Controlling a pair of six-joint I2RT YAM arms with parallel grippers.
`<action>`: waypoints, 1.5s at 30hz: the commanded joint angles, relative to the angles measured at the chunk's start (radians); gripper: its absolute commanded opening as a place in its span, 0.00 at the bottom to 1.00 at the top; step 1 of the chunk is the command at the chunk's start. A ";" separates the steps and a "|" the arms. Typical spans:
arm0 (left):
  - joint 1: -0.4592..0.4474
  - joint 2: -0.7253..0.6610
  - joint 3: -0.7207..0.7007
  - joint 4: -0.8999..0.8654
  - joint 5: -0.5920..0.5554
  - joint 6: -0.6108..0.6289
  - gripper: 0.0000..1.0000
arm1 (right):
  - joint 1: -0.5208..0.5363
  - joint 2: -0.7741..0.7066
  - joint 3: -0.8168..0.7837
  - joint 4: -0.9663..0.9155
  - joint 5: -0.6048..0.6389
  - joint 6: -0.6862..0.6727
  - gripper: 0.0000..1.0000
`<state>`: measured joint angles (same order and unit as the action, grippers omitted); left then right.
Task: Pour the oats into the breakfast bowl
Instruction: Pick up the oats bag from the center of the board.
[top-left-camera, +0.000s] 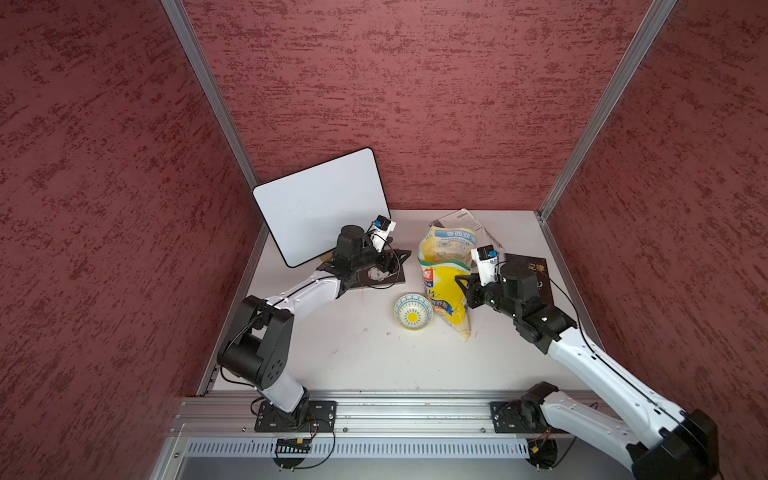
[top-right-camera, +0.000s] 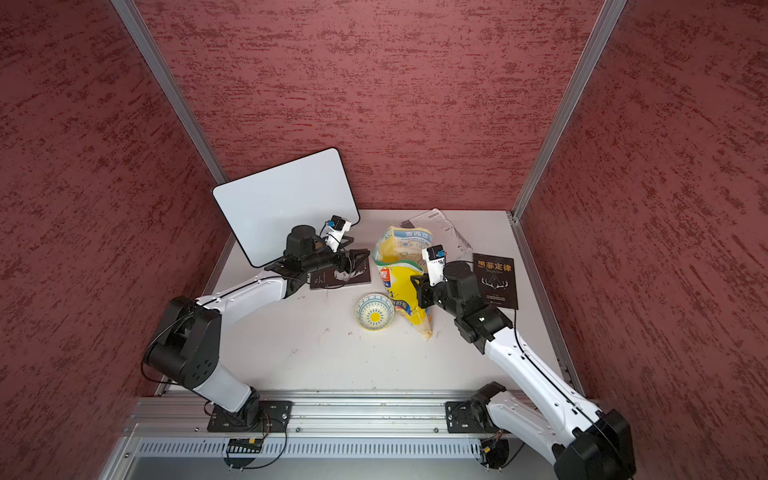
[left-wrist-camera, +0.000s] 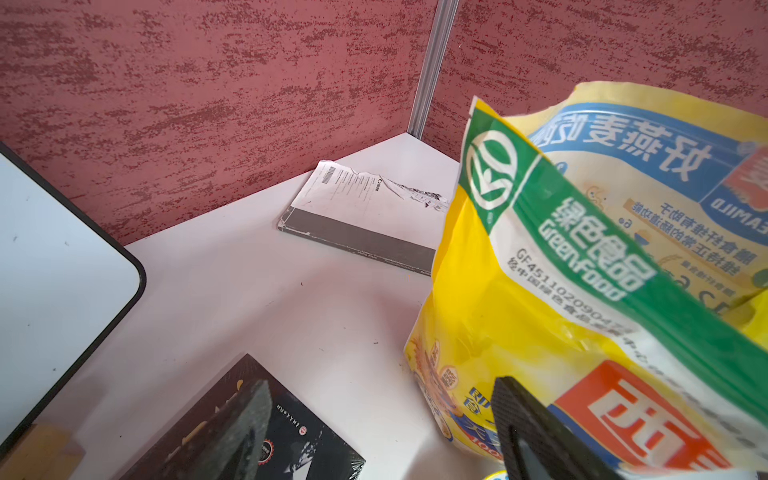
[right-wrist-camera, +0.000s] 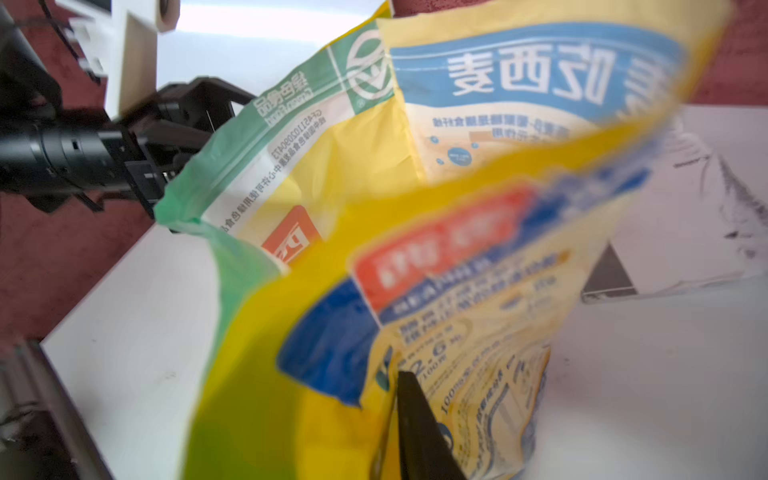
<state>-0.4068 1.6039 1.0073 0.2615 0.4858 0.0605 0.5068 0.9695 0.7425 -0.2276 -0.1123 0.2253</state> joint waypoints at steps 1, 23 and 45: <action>0.008 -0.028 -0.019 -0.001 -0.010 0.001 0.89 | 0.021 -0.052 -0.044 0.043 0.156 0.016 0.52; 0.015 -0.088 -0.103 -0.007 -0.053 0.010 0.89 | 0.182 -0.098 -0.530 0.562 0.372 -0.020 0.99; 0.014 -0.113 -0.123 -0.017 -0.067 0.040 0.90 | 0.312 0.631 -0.513 1.253 0.598 0.004 0.98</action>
<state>-0.3985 1.5177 0.9031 0.2401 0.4198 0.0849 0.8059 1.5326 0.2237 0.9356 0.4755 0.2245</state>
